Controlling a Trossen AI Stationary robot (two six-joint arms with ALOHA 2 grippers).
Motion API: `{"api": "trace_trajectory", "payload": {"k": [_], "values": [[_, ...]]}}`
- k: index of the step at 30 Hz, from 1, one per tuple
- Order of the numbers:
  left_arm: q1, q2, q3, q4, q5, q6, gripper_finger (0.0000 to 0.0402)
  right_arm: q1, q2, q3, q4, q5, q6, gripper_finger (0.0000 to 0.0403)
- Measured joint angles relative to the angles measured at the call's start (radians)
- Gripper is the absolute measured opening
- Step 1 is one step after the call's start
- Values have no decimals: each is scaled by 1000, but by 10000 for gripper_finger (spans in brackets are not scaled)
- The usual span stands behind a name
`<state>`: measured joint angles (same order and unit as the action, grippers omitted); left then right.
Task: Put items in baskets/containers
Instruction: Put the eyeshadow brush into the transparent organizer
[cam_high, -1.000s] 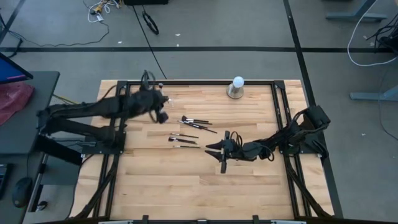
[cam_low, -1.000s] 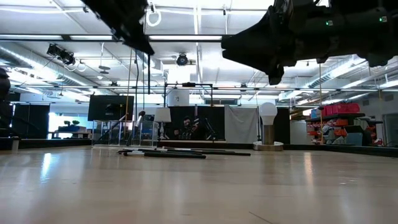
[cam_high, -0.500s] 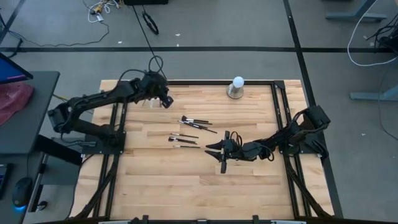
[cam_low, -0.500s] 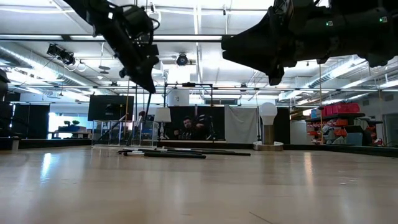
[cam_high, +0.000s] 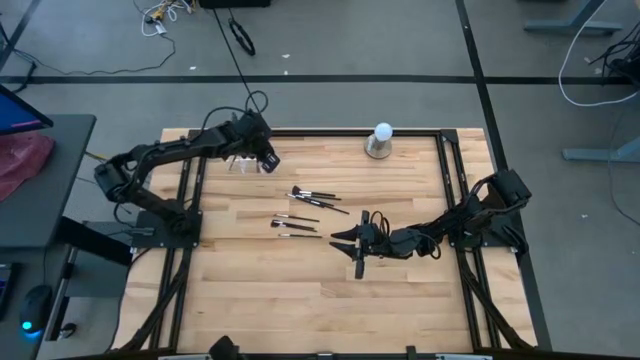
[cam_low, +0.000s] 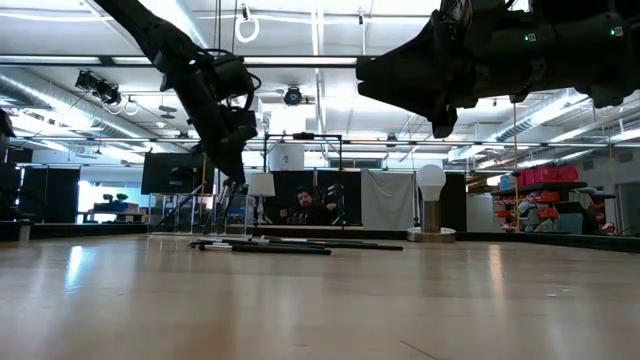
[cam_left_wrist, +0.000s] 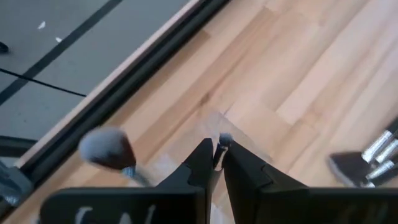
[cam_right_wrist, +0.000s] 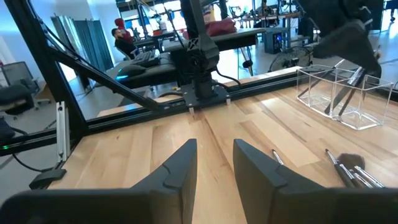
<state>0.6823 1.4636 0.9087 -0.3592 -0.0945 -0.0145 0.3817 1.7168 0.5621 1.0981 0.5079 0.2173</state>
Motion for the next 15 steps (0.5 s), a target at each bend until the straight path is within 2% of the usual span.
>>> {"api": "trace_trajectory", "payload": {"k": [10,15], "values": [[0,24,-2,16,14,3,43,0,1,0,-9,0,3,107],[0,24,-2,24,13,3,69,0,1,0,-17,0,10,107]]}}
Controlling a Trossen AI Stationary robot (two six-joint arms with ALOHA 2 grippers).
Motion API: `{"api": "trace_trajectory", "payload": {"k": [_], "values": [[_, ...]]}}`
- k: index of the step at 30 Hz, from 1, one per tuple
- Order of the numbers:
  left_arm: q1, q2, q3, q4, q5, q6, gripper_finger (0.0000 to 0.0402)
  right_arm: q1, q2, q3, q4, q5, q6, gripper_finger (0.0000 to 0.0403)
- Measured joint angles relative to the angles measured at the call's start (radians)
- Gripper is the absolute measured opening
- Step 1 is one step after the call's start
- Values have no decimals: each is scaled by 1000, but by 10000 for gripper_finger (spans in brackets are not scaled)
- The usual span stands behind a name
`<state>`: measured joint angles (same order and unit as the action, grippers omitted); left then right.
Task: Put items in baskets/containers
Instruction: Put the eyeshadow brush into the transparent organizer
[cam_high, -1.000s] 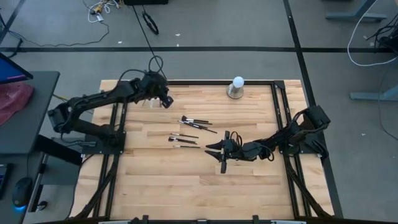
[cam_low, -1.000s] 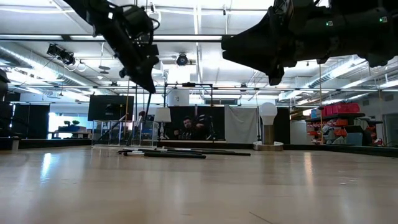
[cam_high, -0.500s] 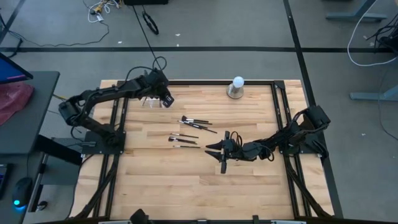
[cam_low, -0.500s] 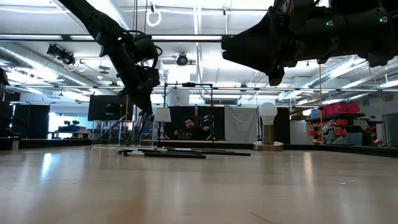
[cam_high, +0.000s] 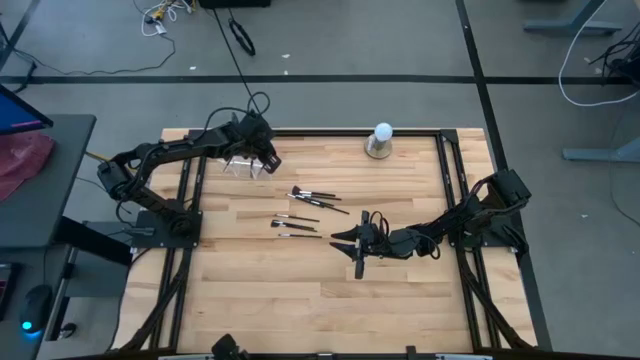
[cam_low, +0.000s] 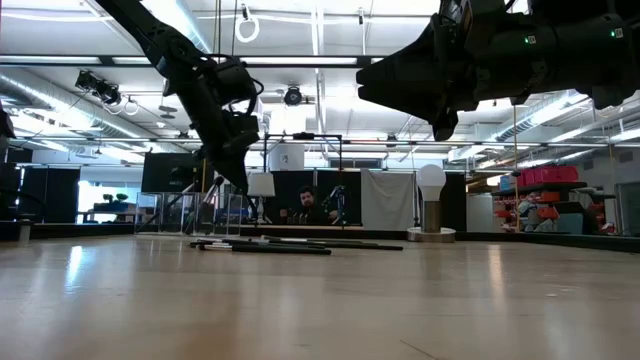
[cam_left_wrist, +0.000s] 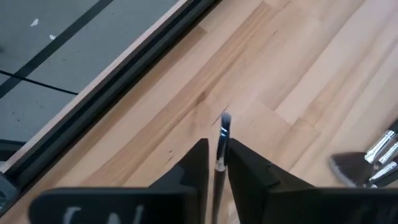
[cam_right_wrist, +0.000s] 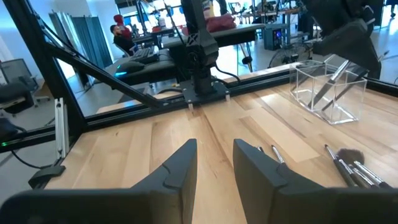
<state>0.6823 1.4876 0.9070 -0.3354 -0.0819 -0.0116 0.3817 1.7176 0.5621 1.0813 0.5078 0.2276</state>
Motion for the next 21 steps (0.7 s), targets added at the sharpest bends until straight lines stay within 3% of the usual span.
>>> {"api": "trace_trajectory", "payload": {"k": [8,12,16,21], "values": [[0,-2,16,40,-11,3,131,0,0,0,0,0,0,107],[-17,-30,80,-87,-12,23,142,0,0,0,-1,0,0,107],[-77,-82,117,-300,4,30,129,0,0,0,-4,0,0,107],[-154,-89,112,-449,-8,46,75,0,0,0,-4,0,0,107]]}}
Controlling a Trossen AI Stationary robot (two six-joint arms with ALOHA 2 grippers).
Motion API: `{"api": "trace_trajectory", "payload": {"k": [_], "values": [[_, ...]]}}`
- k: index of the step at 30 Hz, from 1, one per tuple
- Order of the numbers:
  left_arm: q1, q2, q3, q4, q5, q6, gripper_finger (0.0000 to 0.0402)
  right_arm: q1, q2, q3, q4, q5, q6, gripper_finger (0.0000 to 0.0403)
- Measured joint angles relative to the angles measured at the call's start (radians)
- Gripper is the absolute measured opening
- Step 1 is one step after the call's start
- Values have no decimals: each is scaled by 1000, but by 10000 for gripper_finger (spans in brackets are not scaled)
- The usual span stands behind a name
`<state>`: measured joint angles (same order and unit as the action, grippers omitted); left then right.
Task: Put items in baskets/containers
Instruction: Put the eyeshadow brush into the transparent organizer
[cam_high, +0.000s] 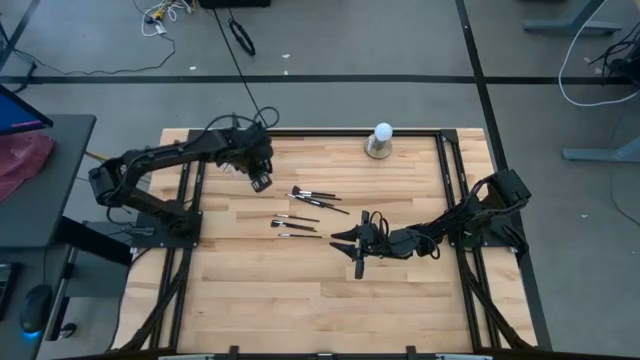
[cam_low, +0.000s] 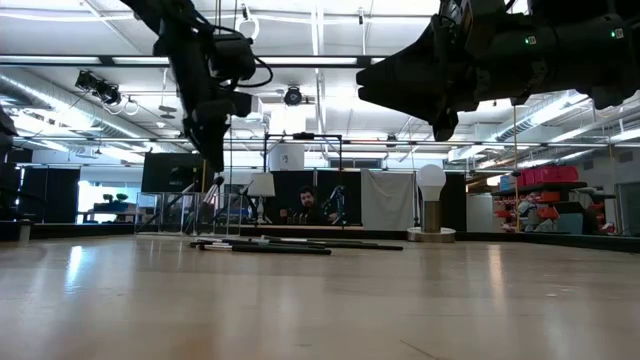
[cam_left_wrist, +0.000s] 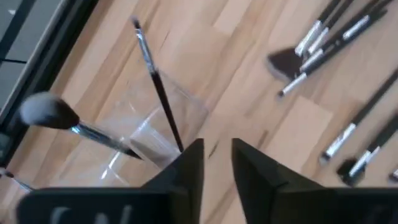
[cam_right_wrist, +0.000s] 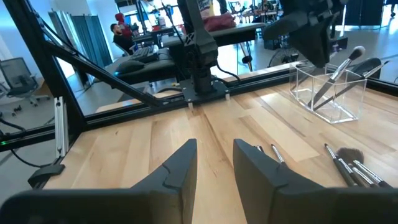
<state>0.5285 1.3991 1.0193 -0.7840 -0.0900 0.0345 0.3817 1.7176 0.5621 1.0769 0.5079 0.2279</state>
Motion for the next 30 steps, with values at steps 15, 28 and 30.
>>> {"api": "trace_trajectory", "payload": {"k": [15,28,30], "values": [[-2,2,-215,343,4,68,4,0,0,0,0,0,1,107],[-1,2,-226,509,-6,195,4,0,0,0,0,0,0,107],[-24,-4,-226,499,-3,194,7,0,0,0,-1,0,0,107]]}}
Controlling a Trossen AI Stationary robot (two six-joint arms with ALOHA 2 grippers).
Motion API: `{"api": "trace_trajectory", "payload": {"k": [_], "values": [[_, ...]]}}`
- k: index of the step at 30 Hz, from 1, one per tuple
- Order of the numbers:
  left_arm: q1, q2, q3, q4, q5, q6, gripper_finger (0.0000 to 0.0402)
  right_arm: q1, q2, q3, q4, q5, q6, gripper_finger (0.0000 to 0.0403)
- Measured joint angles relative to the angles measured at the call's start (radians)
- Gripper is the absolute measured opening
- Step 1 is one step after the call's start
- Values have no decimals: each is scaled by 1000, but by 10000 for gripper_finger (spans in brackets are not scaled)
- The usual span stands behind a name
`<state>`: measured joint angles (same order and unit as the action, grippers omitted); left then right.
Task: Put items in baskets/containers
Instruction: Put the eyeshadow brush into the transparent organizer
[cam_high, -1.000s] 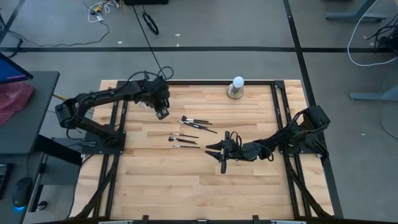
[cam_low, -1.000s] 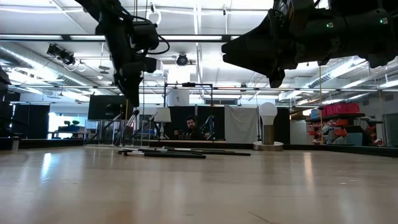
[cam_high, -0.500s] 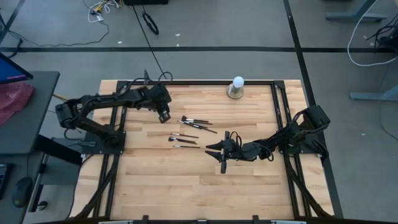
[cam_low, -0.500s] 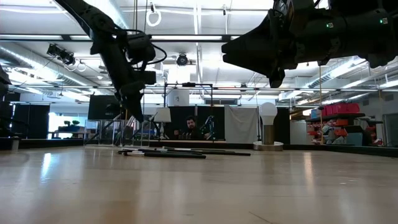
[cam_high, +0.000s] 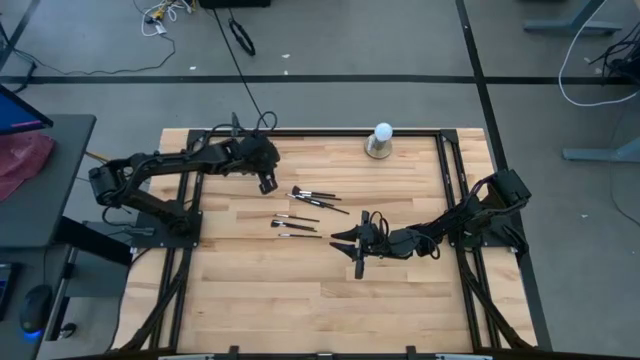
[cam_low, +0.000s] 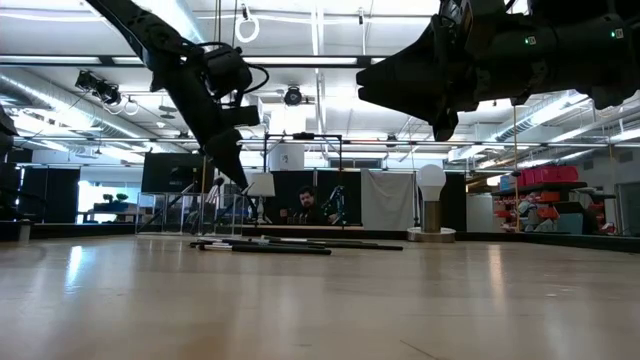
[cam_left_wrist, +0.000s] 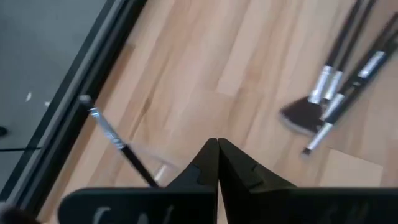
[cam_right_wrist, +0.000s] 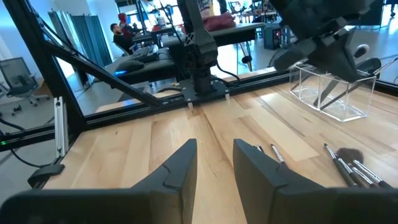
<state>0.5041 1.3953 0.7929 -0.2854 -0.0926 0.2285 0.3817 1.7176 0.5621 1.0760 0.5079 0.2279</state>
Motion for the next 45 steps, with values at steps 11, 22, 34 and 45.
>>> {"api": "trace_trajectory", "payload": {"k": [11,22,34,45], "values": [[-362,-51,-92,109,-13,-224,4,0,1,0,-137,-2,81,107],[-850,-44,-524,963,-352,-553,6,-81,182,214,-333,-126,111,107],[-1076,-45,-637,1049,-704,-670,12,-301,278,486,-630,-188,-41,158],[-1073,-45,-637,1051,-719,-665,14,-448,292,486,-712,-316,-165,177]]}}
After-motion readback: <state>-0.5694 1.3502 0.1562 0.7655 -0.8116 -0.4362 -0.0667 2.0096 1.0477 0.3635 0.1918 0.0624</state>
